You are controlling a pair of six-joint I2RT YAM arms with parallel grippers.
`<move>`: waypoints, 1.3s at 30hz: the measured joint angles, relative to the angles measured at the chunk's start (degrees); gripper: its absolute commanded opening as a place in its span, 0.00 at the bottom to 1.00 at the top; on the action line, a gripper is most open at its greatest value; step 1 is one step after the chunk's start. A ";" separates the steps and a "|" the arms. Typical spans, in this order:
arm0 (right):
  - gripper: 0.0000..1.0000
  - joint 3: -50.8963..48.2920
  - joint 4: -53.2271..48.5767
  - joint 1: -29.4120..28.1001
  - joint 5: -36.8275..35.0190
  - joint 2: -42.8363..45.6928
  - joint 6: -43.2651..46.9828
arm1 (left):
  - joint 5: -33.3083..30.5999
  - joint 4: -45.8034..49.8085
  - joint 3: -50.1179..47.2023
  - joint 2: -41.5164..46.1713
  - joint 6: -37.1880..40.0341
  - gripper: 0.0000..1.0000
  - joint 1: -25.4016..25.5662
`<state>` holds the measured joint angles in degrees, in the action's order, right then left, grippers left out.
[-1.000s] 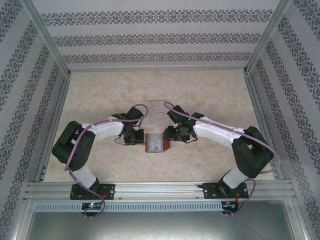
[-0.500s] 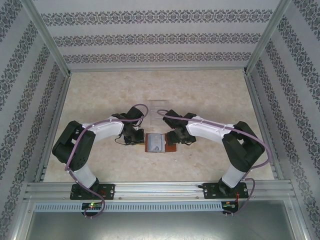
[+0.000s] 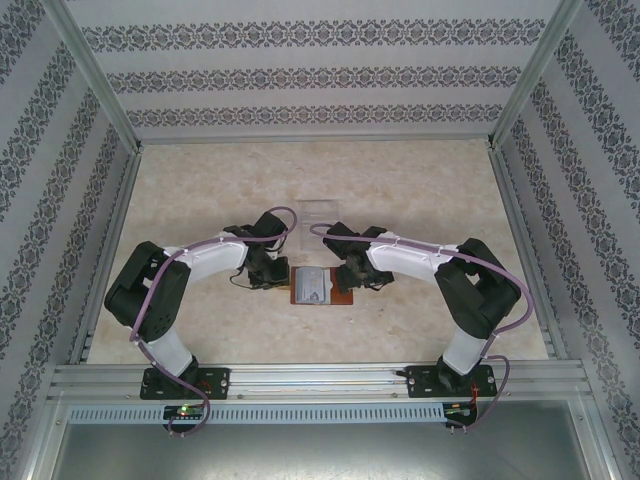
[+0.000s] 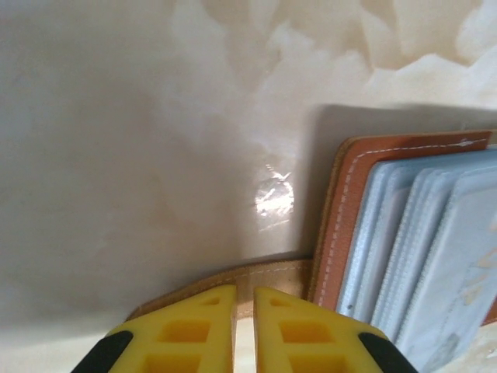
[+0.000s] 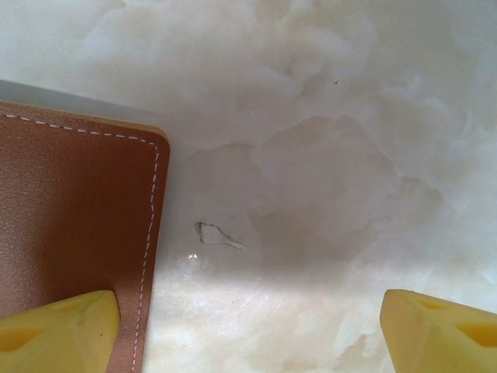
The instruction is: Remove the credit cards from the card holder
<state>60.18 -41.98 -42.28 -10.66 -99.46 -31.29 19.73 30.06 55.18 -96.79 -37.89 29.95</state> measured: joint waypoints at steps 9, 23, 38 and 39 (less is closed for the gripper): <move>0.83 0.09 0.15 0.00 3.37 2.03 -0.02 | 2.45 0.87 4.72 2.80 -0.04 0.16 0.11; 0.80 0.96 1.16 0.04 9.18 5.95 -1.20 | 2.95 1.92 7.13 -2.71 0.20 0.33 1.92; 0.69 0.94 6.23 0.07 18.71 11.41 -6.75 | 3.54 1.86 6.27 -5.01 0.70 0.28 1.92; 0.67 0.94 7.10 0.07 19.69 11.80 -7.56 | 3.52 1.86 6.08 -5.01 0.70 0.27 1.92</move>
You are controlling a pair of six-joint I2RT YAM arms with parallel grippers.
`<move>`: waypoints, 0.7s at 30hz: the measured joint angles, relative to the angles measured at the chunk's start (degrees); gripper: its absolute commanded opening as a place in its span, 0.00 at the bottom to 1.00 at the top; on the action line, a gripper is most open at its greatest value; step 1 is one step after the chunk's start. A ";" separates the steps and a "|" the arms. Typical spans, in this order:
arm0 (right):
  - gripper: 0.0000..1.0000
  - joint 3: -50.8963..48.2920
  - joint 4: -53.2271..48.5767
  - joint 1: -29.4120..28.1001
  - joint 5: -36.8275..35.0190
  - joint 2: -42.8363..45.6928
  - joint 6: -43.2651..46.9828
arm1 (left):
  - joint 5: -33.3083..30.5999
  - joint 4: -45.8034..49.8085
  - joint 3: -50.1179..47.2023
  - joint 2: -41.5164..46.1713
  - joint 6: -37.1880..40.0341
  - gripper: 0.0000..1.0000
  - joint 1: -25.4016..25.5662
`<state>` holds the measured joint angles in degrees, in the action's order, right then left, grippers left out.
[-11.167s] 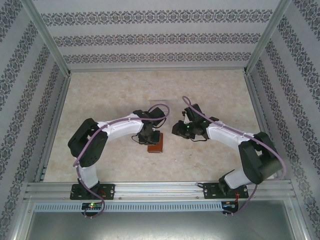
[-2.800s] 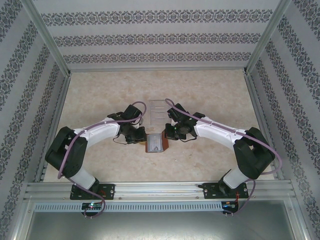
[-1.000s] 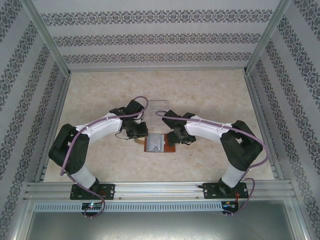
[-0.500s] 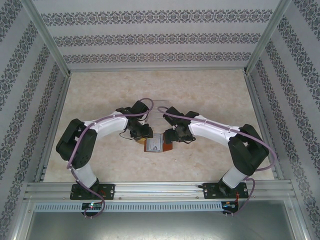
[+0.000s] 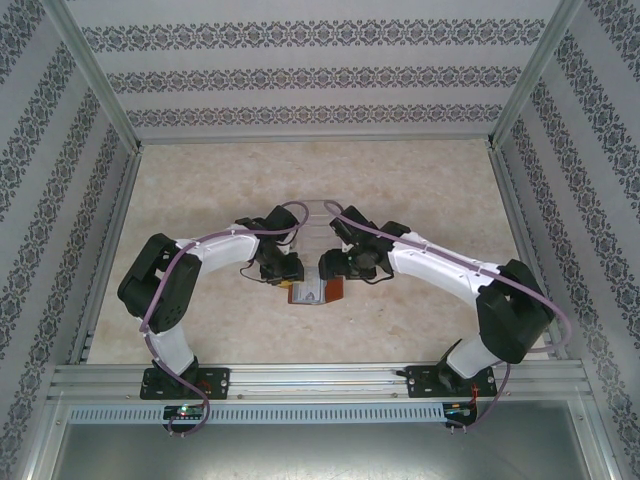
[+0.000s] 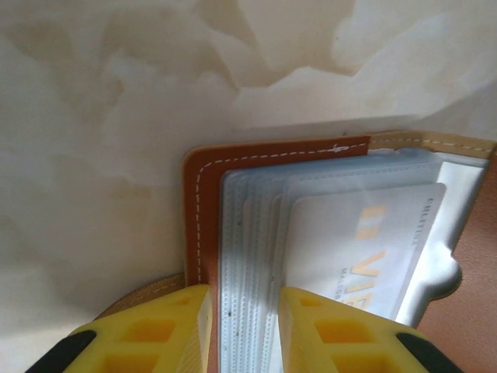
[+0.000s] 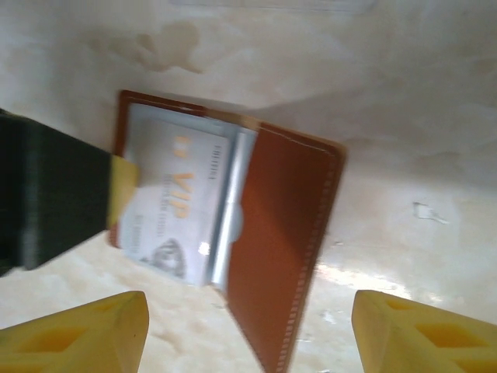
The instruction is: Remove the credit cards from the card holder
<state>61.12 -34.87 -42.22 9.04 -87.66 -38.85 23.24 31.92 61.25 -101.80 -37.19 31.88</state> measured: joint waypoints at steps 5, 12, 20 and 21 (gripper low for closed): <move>0.61 -2.40 7.65 0.00 5.84 1.40 -4.44 | 0.04 -0.42 -0.66 0.00 -0.02 0.26 0.00; 0.53 -6.78 15.56 0.48 11.04 -0.70 -9.09 | 0.24 -1.38 -1.38 0.20 -0.04 0.24 0.00; 0.43 -12.28 21.33 3.43 13.00 -4.85 -10.73 | 0.33 -2.73 -2.32 0.74 -0.09 0.23 0.00; 0.41 -12.66 21.79 3.78 13.18 -5.22 -10.75 | 0.35 -2.80 -2.38 0.76 -0.09 0.23 0.00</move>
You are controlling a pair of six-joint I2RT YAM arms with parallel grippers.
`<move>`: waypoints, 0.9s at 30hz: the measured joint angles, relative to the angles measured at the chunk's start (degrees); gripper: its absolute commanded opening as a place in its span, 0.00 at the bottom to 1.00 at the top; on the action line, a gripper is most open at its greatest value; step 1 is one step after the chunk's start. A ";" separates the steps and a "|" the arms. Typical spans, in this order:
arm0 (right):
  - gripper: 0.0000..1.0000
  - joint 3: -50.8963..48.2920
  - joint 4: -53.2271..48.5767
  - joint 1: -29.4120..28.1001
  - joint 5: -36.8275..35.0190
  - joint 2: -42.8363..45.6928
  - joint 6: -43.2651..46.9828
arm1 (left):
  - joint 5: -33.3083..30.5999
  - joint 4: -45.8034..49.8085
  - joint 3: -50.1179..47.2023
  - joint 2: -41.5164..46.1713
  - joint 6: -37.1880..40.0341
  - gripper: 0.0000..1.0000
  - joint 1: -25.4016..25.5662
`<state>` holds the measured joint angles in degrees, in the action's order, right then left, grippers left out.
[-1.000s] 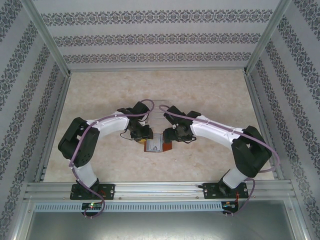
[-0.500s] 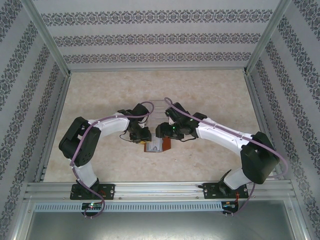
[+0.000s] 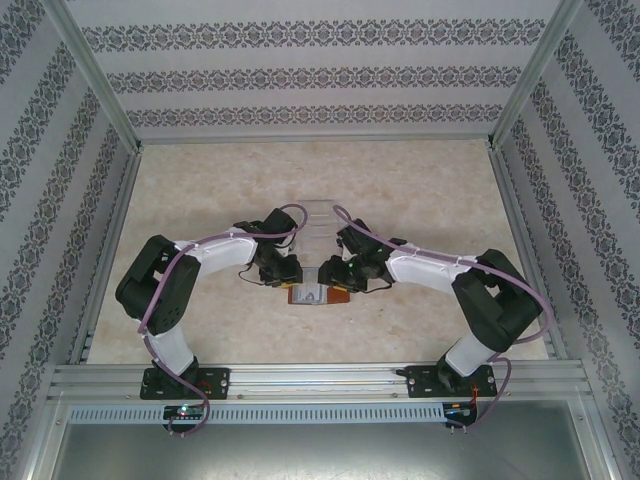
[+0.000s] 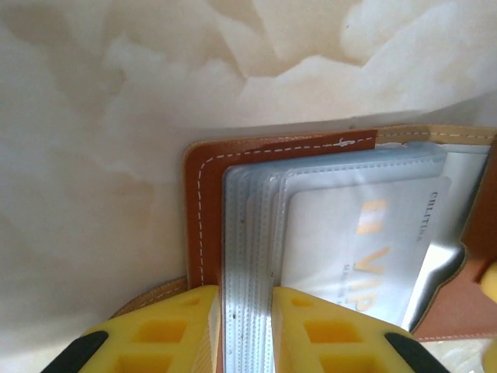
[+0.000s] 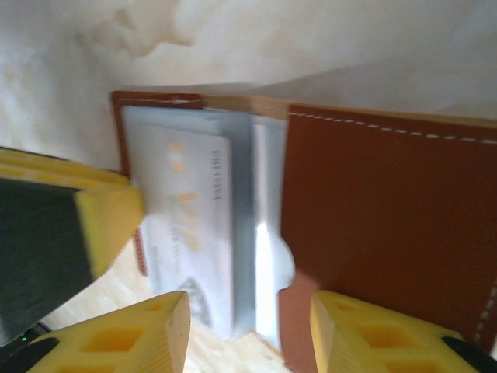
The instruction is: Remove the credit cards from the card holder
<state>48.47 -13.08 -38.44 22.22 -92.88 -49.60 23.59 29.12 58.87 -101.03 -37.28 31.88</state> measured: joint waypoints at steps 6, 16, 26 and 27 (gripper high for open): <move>0.34 -2.25 4.04 1.60 1.86 -1.38 -0.24 | 0.15 -0.31 -0.15 0.07 0.00 0.22 0.00; 0.29 -3.13 9.99 2.08 5.40 -2.71 -1.70 | 0.33 -0.48 -0.26 0.15 -0.22 0.21 0.00; 0.25 -3.10 11.78 2.08 6.64 -5.05 -1.79 | 0.35 -0.52 -0.26 0.15 -0.22 0.20 0.00; 0.25 -3.10 11.89 2.05 6.78 -5.18 -1.84 | 0.35 -0.50 -0.26 0.15 -0.22 0.19 0.00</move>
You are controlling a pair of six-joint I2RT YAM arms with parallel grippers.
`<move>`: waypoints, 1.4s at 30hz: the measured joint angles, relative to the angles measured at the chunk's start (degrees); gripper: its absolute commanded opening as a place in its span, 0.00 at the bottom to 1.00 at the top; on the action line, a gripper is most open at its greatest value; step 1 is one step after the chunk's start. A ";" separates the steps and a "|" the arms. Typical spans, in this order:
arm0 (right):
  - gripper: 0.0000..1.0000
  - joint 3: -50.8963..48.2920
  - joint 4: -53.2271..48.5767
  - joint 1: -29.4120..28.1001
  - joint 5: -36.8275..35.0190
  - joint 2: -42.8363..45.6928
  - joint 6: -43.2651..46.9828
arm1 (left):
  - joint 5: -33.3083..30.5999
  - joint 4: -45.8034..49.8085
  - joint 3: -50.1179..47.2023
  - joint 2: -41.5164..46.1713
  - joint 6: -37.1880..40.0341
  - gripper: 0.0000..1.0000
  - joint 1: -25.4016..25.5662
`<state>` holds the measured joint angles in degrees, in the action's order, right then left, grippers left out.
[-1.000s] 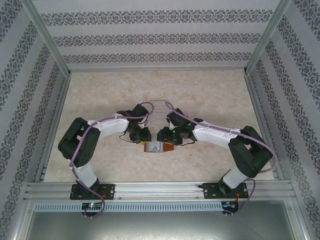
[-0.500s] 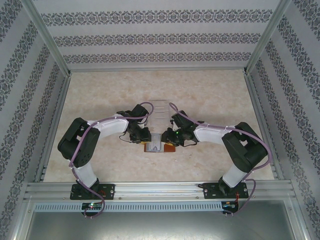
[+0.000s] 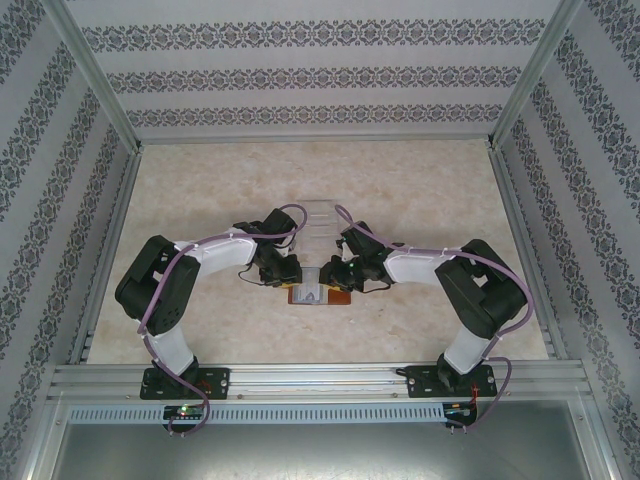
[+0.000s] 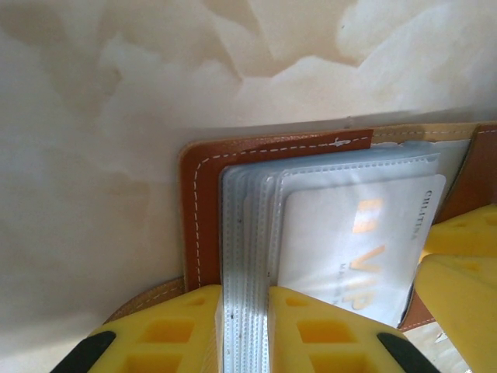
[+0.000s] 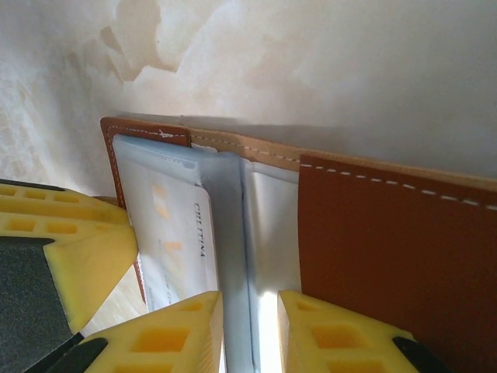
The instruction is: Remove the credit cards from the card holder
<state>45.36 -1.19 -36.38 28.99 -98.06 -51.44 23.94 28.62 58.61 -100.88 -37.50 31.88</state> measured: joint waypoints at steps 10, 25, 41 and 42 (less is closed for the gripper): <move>0.23 0.24 0.39 -0.13 0.26 -0.26 -0.83 | 0.00 0.00 0.00 0.00 0.00 0.19 0.00; 0.26 0.26 0.61 -0.26 0.02 -0.07 -0.96 | 0.00 0.00 0.00 0.00 0.02 0.18 0.00; 0.22 1.05 -0.09 -0.63 -0.20 -0.98 -0.90 | 0.00 0.00 0.00 0.00 0.00 0.18 0.00; 0.22 1.18 -0.33 -0.63 -0.28 -1.01 -0.83 | -0.02 0.00 0.00 0.00 0.00 0.19 0.00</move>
<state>46.54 -1.52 -37.01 28.71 -99.07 -52.27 23.92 28.62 58.61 -100.88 -37.50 31.88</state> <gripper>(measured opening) 0.223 0.184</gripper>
